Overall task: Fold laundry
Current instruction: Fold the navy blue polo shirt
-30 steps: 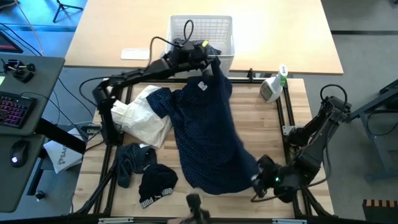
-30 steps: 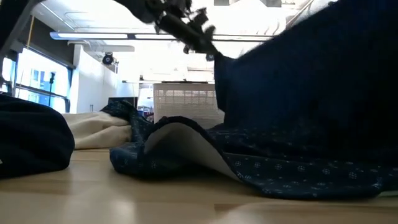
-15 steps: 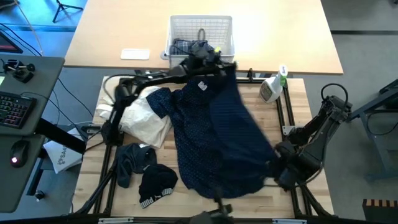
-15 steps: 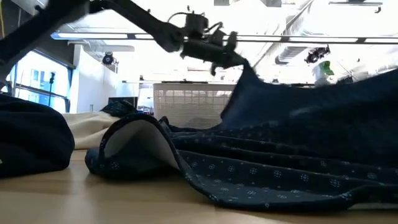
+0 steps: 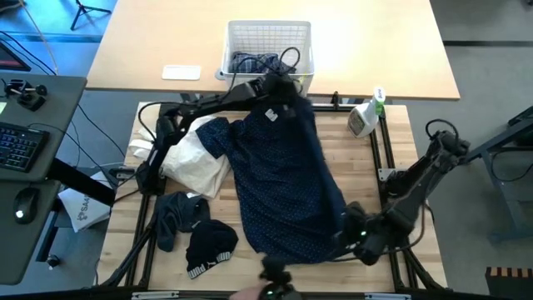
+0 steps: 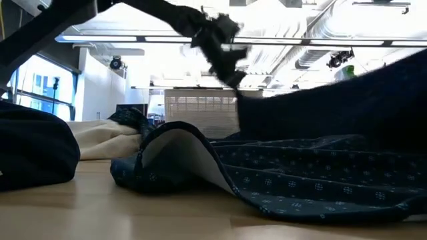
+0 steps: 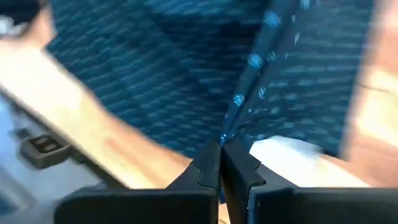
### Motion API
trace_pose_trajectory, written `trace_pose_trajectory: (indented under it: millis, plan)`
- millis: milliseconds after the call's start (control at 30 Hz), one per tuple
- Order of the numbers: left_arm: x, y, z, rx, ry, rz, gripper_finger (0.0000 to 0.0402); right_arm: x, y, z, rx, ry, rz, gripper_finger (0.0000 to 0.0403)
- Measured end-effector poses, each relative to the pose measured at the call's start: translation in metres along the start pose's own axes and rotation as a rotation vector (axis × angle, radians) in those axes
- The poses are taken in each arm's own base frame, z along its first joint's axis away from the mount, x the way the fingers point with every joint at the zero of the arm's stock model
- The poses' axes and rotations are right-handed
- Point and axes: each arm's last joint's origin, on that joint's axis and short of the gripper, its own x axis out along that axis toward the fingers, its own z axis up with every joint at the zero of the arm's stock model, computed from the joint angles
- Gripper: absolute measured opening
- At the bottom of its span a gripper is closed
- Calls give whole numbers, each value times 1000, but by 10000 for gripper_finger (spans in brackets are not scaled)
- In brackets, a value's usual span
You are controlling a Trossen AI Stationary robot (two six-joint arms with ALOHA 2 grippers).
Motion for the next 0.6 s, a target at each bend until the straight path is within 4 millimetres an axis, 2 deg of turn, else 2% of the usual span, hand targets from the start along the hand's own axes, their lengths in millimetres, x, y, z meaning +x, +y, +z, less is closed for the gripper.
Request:
trace_pose_trajectory:
  millis: [67,133,267,367,600]
  plan:
    - [2,1,-14,11,128,1,0,16,5,-1,-26,16,90,0]
    - [-5,4,-20,16,201,-27,0,30,7,0,-27,29,178,0]
    - [-8,9,-36,32,326,-86,0,50,3,4,-26,45,256,0]
    - [0,11,-49,15,376,-77,0,56,-1,6,-32,53,251,0]
    - [5,12,-74,-16,520,-124,0,57,-2,6,-41,65,240,0]
